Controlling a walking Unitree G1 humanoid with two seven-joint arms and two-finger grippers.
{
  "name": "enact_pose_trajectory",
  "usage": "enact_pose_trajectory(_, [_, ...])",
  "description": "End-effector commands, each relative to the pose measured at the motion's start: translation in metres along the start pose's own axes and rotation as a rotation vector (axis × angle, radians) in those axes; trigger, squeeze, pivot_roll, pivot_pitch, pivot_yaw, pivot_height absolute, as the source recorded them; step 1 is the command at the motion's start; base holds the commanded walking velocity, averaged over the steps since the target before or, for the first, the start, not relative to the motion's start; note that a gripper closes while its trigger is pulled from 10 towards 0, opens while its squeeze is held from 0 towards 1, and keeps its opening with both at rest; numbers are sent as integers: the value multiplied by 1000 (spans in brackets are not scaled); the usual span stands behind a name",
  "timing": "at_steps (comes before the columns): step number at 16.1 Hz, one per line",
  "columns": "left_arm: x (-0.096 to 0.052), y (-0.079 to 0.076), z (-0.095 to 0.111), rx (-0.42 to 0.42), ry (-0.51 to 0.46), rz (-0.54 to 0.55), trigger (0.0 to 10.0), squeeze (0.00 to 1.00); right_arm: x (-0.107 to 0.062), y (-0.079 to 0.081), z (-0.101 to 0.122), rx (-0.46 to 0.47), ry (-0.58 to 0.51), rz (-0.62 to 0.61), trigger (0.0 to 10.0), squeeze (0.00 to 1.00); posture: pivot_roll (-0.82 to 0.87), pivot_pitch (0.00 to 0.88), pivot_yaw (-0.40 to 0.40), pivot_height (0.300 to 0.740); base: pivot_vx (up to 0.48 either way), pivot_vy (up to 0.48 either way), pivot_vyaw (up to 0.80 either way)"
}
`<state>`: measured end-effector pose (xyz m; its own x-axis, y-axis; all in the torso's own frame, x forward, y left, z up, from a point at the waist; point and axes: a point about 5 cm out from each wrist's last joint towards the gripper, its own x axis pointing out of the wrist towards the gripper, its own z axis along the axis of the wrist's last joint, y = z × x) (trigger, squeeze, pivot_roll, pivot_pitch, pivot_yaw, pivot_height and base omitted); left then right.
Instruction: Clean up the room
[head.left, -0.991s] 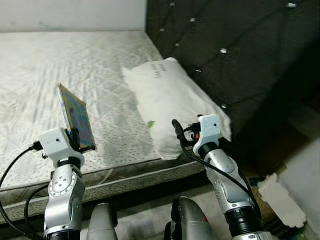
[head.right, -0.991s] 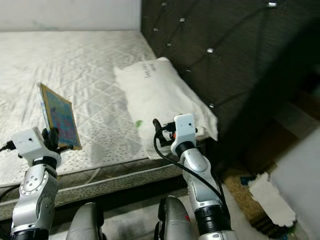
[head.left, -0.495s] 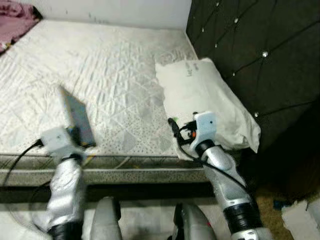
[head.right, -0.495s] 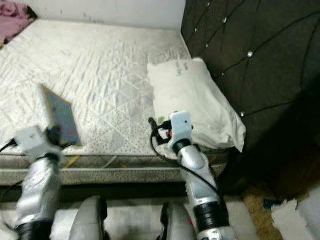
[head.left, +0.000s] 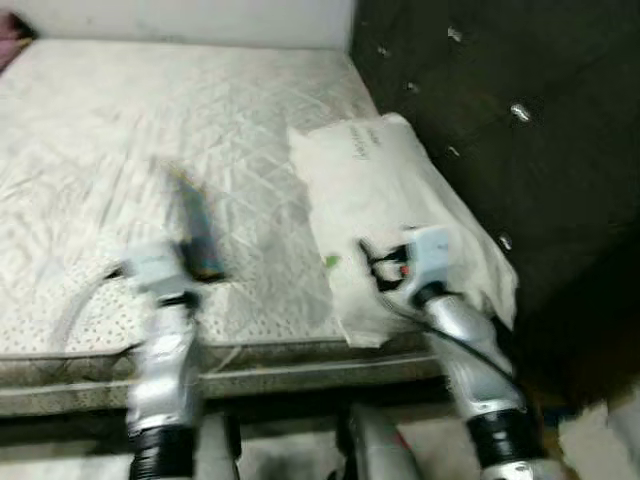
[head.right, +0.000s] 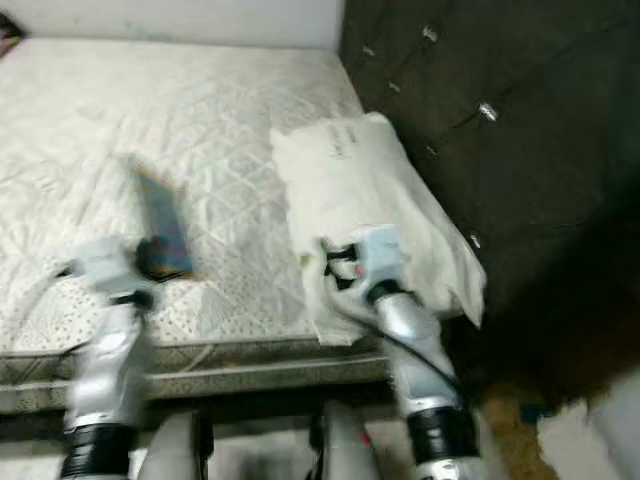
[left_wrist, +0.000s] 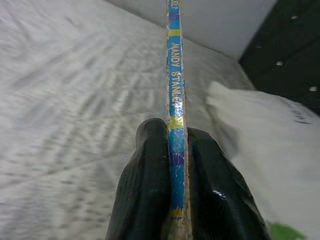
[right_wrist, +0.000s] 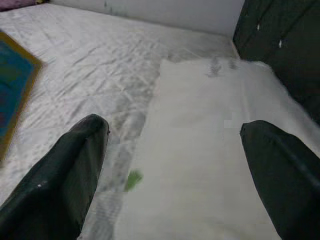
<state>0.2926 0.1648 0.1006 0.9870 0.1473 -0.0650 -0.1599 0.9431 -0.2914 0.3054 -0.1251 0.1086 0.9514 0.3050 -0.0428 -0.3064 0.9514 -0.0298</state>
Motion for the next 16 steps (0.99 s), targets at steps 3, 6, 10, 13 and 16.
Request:
enact_pose_trajectory(3, [10,3,-9,-33,73,39,10000,0,2,9,3,9,-8,36,10000,0,-94,47,-92,630,0,0,0])
enact_pose_trajectory(6, [17,-12,-18,-88,141,17,10000,0,-2,3,5,-2,-9,24,10000,0,-129,64,-96,606,0,0,0])
enact_pose_trajectory(10, [30,-24,-20,-149,179,-31,10000,0,-8,-9,6,-26,2,-18,10000,0,-159,75,-99,577,0,0,0])
enact_pose_trajectory(13, [36,-23,-16,-173,171,-22,10000,0,-10,-11,6,-26,6,-18,10000,0,-162,75,-102,577,0,0,0])
enact_pose_trajectory(16, [40,-28,-11,-214,165,-69,10000,0,-9,-11,6,-33,9,-13,10000,0,-160,72,-110,548,0,0,0])
